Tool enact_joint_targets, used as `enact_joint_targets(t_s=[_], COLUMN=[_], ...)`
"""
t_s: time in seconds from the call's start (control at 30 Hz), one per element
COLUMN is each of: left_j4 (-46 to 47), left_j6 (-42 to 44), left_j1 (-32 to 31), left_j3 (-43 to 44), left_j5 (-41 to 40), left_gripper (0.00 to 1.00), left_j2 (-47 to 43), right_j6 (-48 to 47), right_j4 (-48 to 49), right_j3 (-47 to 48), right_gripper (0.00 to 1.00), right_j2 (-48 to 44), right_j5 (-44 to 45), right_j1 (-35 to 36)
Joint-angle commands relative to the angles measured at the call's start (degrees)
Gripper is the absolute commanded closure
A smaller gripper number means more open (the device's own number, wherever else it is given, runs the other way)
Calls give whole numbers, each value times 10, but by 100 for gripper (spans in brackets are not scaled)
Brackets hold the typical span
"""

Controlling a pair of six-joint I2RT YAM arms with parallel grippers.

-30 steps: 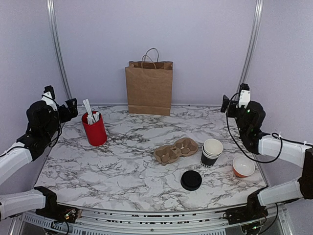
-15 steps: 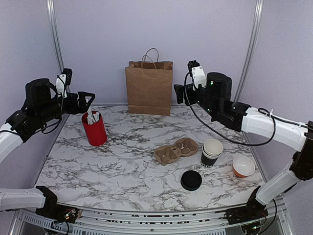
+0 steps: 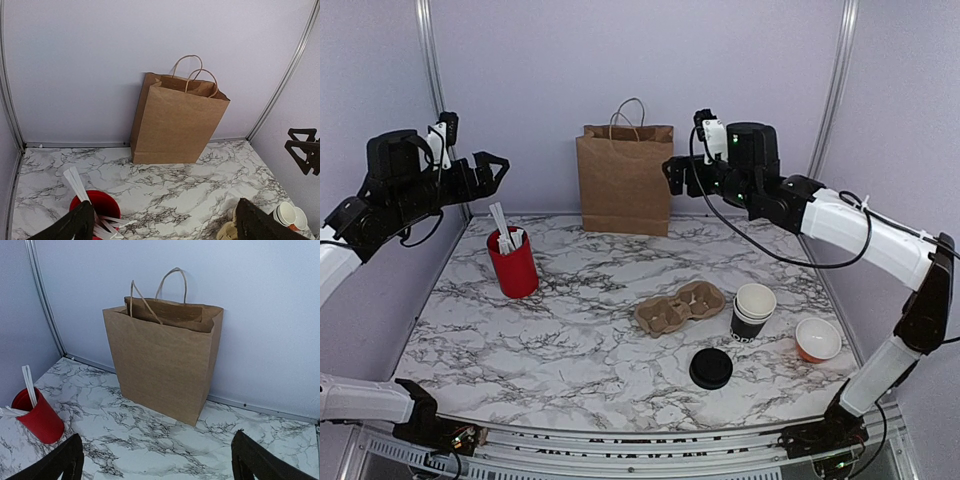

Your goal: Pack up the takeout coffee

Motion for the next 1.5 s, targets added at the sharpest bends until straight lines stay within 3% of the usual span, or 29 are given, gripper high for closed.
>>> enact_joint_targets(t_s=[0.0,0.13,0.33,0.57,0.8,1.1,1.47], left_j4=[-26,-36,-40,-39,4,50,63], left_j6=[-40,-38,-28,-36,-46,-42,-50], left_j1=[1,1,1,1,1,1,1], left_j3=[16,26,24,37,-4,-52,-82], left_j5=[38,78,71,78,65,64,60], left_gripper=[1,1,1,1,1,1,1], left_j2=[25,45,58,91,82,61,38], right_j6=[65,76,64,91,146,204,208], right_j4=[-15,-68,-157,-320,-473,-516,-495], right_j3=[14,16,-25,-36,-44,-129,-186], right_gripper=[0,1,7,24,39,57,64], right_j2=[-5,-13,-70,-103,-125,-162,-157], right_j5=[-64,-90,-94,-113,-29,-28,-17], right_j1=[-40,-59,-59,-48,19,26,26])
